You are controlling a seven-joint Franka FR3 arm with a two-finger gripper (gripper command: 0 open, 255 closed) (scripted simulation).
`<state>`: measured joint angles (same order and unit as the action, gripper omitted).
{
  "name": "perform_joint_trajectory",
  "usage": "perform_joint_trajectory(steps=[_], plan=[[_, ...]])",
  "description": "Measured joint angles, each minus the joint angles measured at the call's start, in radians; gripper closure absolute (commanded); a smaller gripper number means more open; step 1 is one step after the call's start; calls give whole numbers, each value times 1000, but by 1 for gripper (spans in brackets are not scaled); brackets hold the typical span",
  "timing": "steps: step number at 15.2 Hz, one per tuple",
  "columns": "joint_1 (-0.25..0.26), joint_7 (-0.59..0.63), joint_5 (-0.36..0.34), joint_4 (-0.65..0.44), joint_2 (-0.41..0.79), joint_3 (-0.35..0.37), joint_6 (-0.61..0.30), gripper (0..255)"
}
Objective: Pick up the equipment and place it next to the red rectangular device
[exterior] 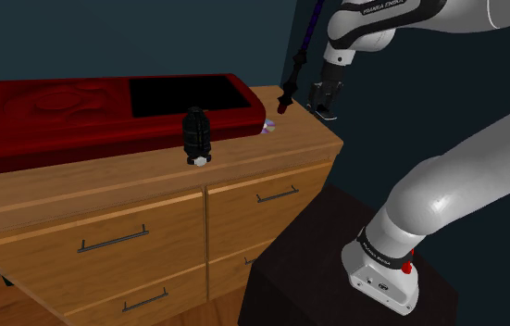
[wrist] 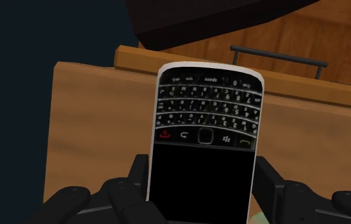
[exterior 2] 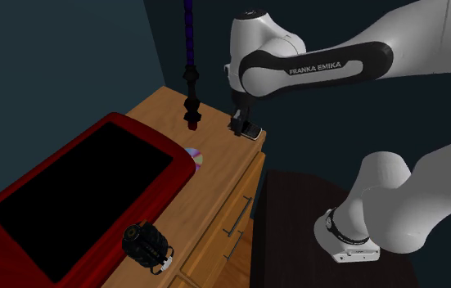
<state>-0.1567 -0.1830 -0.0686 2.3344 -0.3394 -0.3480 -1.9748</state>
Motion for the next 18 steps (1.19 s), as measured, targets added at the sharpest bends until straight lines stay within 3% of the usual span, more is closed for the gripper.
perform_joint_trajectory(steps=[9,18], plan=[[5,17,1,-84,-27,18,110,255],[93,208,64,-109,12,153,97,255]])
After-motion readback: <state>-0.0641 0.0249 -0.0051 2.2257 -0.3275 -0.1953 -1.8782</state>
